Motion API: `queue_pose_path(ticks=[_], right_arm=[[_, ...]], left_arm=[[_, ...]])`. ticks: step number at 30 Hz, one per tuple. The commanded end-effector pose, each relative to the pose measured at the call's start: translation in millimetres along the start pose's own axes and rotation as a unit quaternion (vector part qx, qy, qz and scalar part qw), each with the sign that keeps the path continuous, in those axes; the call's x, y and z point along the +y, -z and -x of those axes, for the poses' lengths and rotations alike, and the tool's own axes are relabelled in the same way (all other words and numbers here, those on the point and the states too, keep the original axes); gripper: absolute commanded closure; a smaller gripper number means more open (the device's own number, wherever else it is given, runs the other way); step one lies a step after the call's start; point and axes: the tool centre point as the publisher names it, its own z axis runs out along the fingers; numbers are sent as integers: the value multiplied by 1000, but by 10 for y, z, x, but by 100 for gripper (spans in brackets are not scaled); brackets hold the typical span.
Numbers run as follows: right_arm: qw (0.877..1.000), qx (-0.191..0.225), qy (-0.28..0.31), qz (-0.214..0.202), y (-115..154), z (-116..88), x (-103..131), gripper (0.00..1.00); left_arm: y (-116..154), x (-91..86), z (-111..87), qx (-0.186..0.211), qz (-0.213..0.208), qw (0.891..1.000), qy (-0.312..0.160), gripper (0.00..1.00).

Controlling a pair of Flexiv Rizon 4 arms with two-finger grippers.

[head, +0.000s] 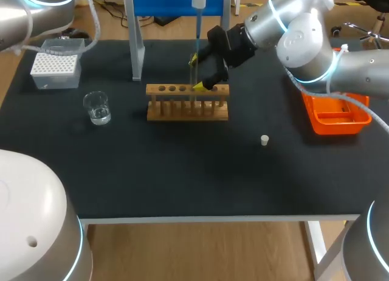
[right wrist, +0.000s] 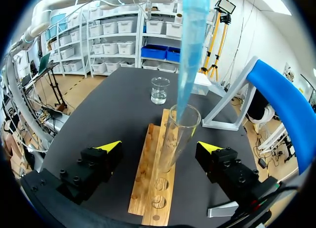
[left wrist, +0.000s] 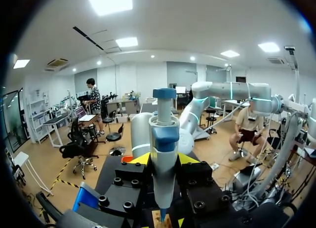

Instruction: Invert the test tube, pick up the pipette, mount the tip to pipette, aspirate from beaker and dispense into the tube, eject the tip, return the pipette, and cap with the stopper.

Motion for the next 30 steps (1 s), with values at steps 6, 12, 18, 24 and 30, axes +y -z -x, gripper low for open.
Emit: queue_pose_path(ticks=[6,12,18,24,30], right_arm=[[1000,1,0,-1,10,-2,1,0],[1000,1,0,-1,10,-2,1,0],[1000,1,0,-1,10,-2,1,0],[1000,1,0,-1,10,-2,1,0],[1000,1,0,-1,10,-2,1,0]], left_arm=[[14,72,-28,-3,13,1000,10,100],[49,94,-47,-8,14,1000,13,100],[103,15,-44,-23,11,1000,-4,100],[119,-68,-19,-27,11,999,-15,100],[126,-116,-13,-28,13,999,-20,100]])
